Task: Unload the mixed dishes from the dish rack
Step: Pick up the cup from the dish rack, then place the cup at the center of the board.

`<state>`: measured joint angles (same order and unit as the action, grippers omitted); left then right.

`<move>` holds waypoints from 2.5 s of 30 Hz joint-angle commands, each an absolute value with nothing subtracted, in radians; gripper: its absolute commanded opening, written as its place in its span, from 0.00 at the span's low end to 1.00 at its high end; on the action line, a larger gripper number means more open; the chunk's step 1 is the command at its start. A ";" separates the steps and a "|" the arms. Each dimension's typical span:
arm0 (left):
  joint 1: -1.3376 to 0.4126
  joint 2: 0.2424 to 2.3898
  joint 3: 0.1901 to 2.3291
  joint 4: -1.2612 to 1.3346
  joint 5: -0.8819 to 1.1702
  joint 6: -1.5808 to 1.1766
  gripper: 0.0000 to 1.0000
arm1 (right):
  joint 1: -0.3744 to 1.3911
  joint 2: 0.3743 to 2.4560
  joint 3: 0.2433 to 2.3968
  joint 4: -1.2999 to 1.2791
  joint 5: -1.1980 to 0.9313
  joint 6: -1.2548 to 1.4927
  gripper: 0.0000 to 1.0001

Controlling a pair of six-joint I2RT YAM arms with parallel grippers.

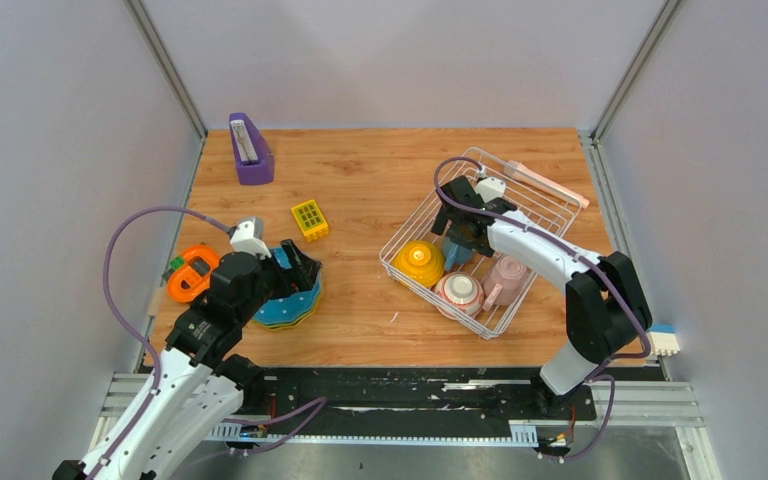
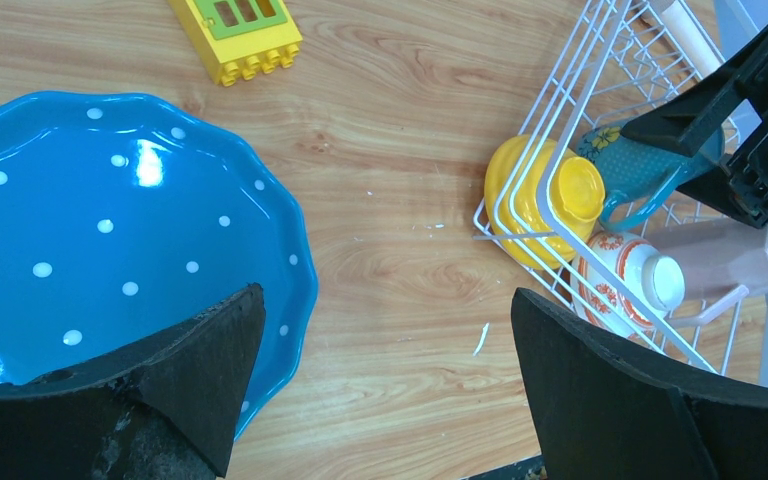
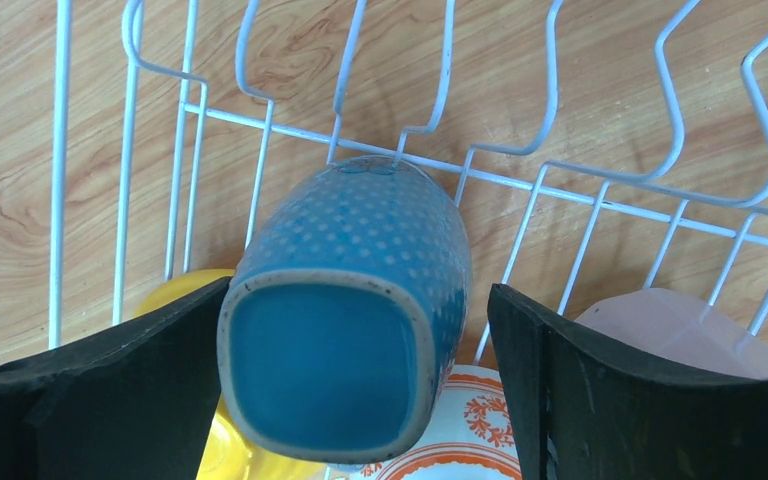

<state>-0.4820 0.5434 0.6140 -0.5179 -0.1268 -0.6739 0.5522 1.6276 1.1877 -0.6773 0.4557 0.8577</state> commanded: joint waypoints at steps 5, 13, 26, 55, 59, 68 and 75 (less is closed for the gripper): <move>-0.480 0.542 0.614 -0.483 -0.117 -0.658 1.00 | 0.541 1.655 1.228 -0.682 0.494 0.886 0.94; -0.480 0.545 0.613 -0.482 -0.114 -0.657 1.00 | 0.538 1.683 1.244 -0.681 0.500 0.876 0.92; -0.480 0.546 0.615 -0.486 -0.115 -0.660 1.00 | 0.537 1.656 1.228 -0.678 0.531 0.879 0.69; -0.480 0.567 0.556 -0.189 0.186 -0.788 1.00 | 0.532 0.924 0.842 -0.221 0.221 0.851 0.26; -0.480 0.627 0.478 0.130 0.410 -0.910 1.00 | 0.533 0.818 0.756 -0.085 0.111 0.915 0.24; -0.521 0.885 0.457 0.597 0.571 -1.077 0.99 | 0.537 0.793 0.605 0.249 -0.128 1.135 0.22; -0.632 1.038 0.474 0.760 0.566 -1.118 0.96 | 0.580 0.835 0.594 0.341 -0.126 1.168 0.21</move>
<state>-0.5819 0.9924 0.4461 0.5682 0.5438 -1.0752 0.5484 0.8452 0.5758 0.1123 -0.1001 1.1065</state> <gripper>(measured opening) 0.972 0.817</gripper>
